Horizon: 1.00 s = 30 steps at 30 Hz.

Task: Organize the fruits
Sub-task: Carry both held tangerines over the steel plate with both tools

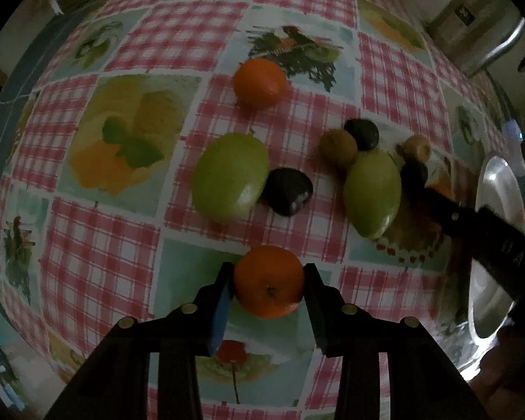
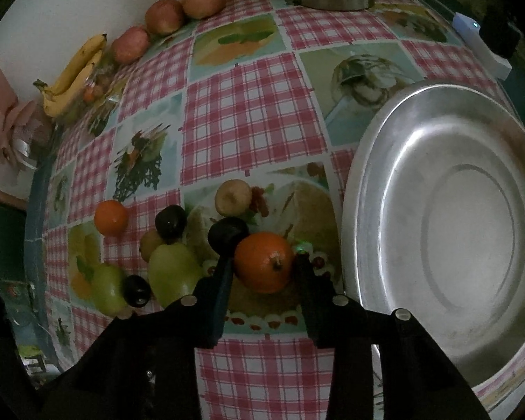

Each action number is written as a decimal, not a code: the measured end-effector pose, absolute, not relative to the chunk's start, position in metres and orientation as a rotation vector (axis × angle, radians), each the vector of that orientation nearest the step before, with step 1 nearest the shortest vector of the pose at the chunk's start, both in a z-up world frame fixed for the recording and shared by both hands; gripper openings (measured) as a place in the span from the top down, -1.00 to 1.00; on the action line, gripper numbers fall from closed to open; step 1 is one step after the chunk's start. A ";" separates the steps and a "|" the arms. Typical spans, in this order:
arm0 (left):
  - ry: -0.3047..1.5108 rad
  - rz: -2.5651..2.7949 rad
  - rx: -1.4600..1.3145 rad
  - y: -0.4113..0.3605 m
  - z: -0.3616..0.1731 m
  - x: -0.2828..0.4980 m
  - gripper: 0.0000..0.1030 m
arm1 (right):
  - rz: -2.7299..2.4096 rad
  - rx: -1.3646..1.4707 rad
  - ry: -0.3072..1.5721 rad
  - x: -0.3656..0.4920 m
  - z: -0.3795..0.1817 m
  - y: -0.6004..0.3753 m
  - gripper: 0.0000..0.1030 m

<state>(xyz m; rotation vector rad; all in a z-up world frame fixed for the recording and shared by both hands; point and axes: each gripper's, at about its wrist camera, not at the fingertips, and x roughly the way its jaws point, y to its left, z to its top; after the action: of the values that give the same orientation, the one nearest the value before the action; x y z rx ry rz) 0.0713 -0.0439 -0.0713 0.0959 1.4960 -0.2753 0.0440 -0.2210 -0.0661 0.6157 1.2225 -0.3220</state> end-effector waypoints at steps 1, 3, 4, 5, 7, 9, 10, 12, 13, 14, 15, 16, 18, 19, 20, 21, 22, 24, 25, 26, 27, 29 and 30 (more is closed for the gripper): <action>1.489 -0.272 0.089 -0.043 -0.069 0.073 0.19 | -0.322 0.619 1.224 0.043 -0.066 -0.221 0.28; 1.476 -0.267 0.080 -0.040 -0.064 0.076 0.19 | -0.316 0.623 1.226 0.041 -0.065 -0.220 0.28; 1.469 -0.266 0.074 -0.040 -0.061 0.078 0.19 | -0.311 0.623 1.227 0.041 -0.064 -0.219 0.28; 1.462 -0.264 0.063 -0.039 -0.058 0.080 0.19 | -0.308 0.621 1.226 0.040 -0.064 -0.218 0.28; 1.450 -0.259 0.043 -0.036 -0.053 0.084 0.19 | -0.308 0.620 1.227 0.039 -0.062 -0.216 0.28; 1.435 -0.246 0.031 -0.032 -0.052 0.095 0.19 | -0.311 0.612 1.226 0.037 -0.060 -0.214 0.28; 1.433 -0.242 0.029 -0.033 -0.048 0.096 0.19 | -0.312 0.609 1.223 0.036 -0.058 -0.214 0.28; 1.430 -0.239 0.021 -0.031 -0.046 0.099 0.19 | -0.310 0.613 1.211 0.033 -0.053 -0.213 0.28; 1.428 -0.242 0.018 -0.031 -0.045 0.101 0.19 | -0.309 0.615 1.201 0.031 -0.049 -0.213 0.28; 1.426 -0.240 0.020 -0.031 -0.044 0.100 0.19 | -0.309 0.613 1.195 0.030 -0.046 -0.212 0.28; 1.423 -0.238 0.021 -0.033 -0.042 0.099 0.19 | -0.310 0.608 1.186 0.029 -0.042 -0.212 0.28; 1.421 -0.241 0.015 -0.034 -0.040 0.101 0.19 | -0.311 0.604 1.177 0.028 -0.038 -0.211 0.28; 1.414 -0.243 0.006 -0.036 -0.035 0.100 0.19 | -0.306 0.608 1.158 0.026 -0.032 -0.212 0.28; 1.408 -0.244 0.003 -0.036 -0.032 0.102 0.19 | -0.302 0.613 1.147 0.025 -0.028 -0.213 0.28; 1.402 -0.242 0.004 -0.039 -0.031 0.106 0.19 | -0.301 0.615 1.139 0.024 -0.025 -0.213 0.28; 1.398 -0.240 0.007 -0.041 -0.029 0.109 0.19 | -0.302 0.615 1.132 0.023 -0.023 -0.214 0.28; 1.396 -0.240 0.010 -0.044 -0.029 0.112 0.19 | -0.305 0.616 1.127 0.022 -0.021 -0.216 0.28; 1.400 -0.243 0.008 -0.050 -0.027 0.118 0.19 | -0.314 0.621 1.118 0.021 -0.017 -0.219 0.28; 1.404 -0.243 0.000 -0.053 -0.026 0.123 0.19 | -0.318 0.624 1.117 0.020 -0.017 -0.220 0.28; 1.402 -0.239 -0.001 -0.057 -0.028 0.122 0.19 | -0.324 0.630 1.114 0.019 -0.017 -0.223 0.28; 1.398 -0.231 0.001 -0.061 -0.026 0.126 0.19 | -0.328 0.634 1.113 0.019 -0.017 -0.226 0.28; 1.386 -0.221 0.018 -0.071 -0.028 0.127 0.19 | -0.345 0.643 1.110 0.016 -0.017 -0.234 0.28; 1.381 -0.221 0.017 -0.075 -0.028 0.129 0.19 | -0.353 0.647 1.108 0.015 -0.017 -0.238 0.28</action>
<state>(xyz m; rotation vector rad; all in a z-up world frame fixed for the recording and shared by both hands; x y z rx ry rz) 0.1292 -0.0754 -0.0279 0.0169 1.3815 -0.2208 0.0154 -0.2376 -0.0175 0.6474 1.1076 -0.3534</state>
